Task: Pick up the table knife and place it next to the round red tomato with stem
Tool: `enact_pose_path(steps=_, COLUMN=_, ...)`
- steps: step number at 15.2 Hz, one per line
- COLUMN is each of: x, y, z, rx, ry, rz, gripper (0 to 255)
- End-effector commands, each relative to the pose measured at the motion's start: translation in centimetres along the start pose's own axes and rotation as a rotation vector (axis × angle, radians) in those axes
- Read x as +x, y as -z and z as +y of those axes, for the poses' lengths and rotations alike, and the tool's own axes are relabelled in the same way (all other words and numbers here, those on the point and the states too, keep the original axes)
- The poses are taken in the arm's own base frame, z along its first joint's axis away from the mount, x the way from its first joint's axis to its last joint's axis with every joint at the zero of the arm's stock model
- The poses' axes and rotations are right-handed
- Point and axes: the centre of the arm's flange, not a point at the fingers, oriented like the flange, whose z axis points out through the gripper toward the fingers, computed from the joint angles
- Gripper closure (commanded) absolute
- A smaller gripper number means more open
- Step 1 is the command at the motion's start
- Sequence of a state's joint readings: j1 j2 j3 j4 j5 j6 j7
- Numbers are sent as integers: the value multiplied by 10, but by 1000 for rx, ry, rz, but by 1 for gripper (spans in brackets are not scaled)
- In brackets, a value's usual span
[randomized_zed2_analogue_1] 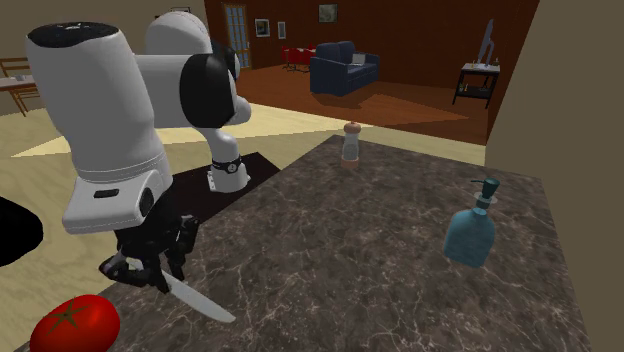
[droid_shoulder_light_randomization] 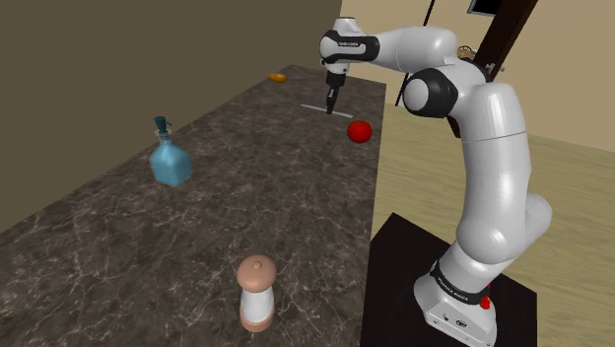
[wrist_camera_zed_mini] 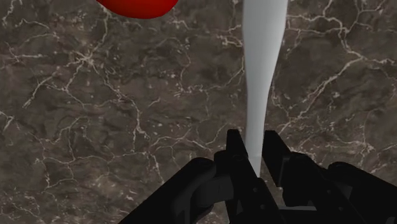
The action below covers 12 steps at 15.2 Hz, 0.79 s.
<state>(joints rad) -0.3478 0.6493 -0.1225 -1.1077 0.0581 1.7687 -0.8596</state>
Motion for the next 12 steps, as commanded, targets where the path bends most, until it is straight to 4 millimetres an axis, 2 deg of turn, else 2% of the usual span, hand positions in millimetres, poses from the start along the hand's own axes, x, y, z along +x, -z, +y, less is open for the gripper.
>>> enact_pose_path(steps=1, x=0, y=-10, z=1, rx=0, ry=0, rz=0, gripper=255)
enact_pose_path(steps=12, x=0, y=-68, z=0, rx=0, ry=0, rz=0, gripper=255)
